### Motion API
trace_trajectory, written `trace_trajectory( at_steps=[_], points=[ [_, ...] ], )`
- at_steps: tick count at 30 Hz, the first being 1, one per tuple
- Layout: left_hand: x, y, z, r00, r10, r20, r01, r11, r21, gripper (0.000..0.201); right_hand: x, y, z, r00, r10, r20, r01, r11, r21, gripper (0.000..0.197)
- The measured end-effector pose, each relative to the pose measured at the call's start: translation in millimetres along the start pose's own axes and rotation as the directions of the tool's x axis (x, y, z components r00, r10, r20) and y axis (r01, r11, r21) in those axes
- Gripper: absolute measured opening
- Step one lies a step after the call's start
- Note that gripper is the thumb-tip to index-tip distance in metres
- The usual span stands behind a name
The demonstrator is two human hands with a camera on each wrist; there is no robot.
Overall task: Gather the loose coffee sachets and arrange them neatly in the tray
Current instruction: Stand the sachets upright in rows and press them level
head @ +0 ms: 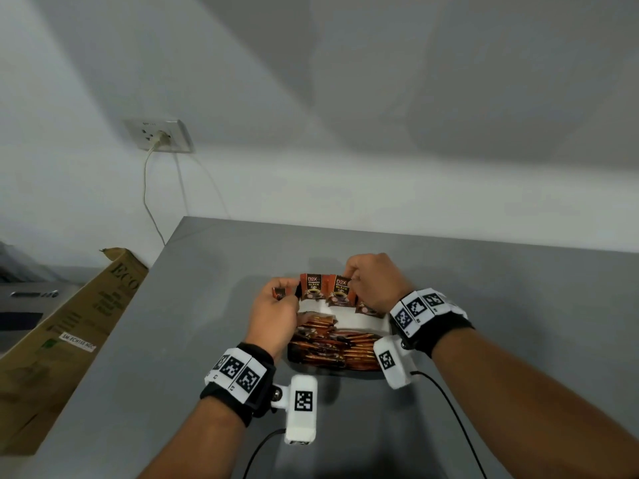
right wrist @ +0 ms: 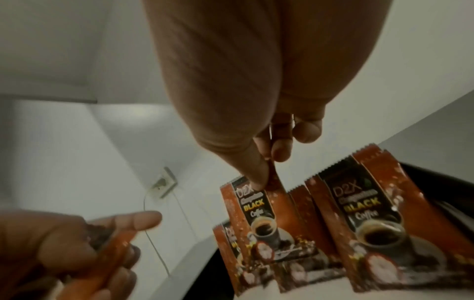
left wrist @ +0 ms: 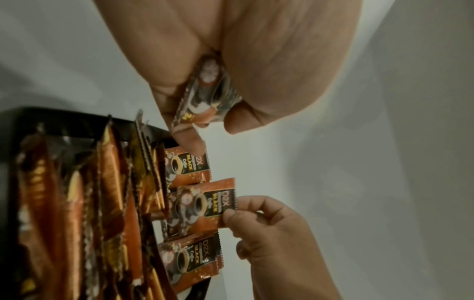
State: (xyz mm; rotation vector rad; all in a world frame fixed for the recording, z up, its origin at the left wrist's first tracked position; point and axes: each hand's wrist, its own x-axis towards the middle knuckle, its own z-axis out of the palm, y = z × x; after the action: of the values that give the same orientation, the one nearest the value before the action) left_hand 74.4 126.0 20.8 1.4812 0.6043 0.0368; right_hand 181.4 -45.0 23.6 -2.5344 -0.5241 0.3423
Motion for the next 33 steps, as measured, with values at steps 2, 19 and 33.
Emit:
trace_trajectory(
  at_steps=[2, 19, 33],
  points=[
    [-1, -2, -5, 1.000, 0.010, 0.008, -0.010, 1.000, 0.009, 0.027, 4, 2, 9, 0.999, 0.017, 0.036, -0.014, 0.997, -0.072, 0.025],
    [1, -10, -8, 0.997, 0.068, 0.028, -0.072, 0.983, 0.167, 0.025, 11, 7, 15, 1.000, -0.002, 0.023, 0.006, 0.983, -0.181, 0.012],
    [2, -9, 3, 0.995, 0.104, 0.006, -0.104, 0.987, 0.120, 0.045, -5, -35, -1, 0.984, -0.169, -0.054, 0.177, 0.962, 0.207, 0.015]
  ],
)
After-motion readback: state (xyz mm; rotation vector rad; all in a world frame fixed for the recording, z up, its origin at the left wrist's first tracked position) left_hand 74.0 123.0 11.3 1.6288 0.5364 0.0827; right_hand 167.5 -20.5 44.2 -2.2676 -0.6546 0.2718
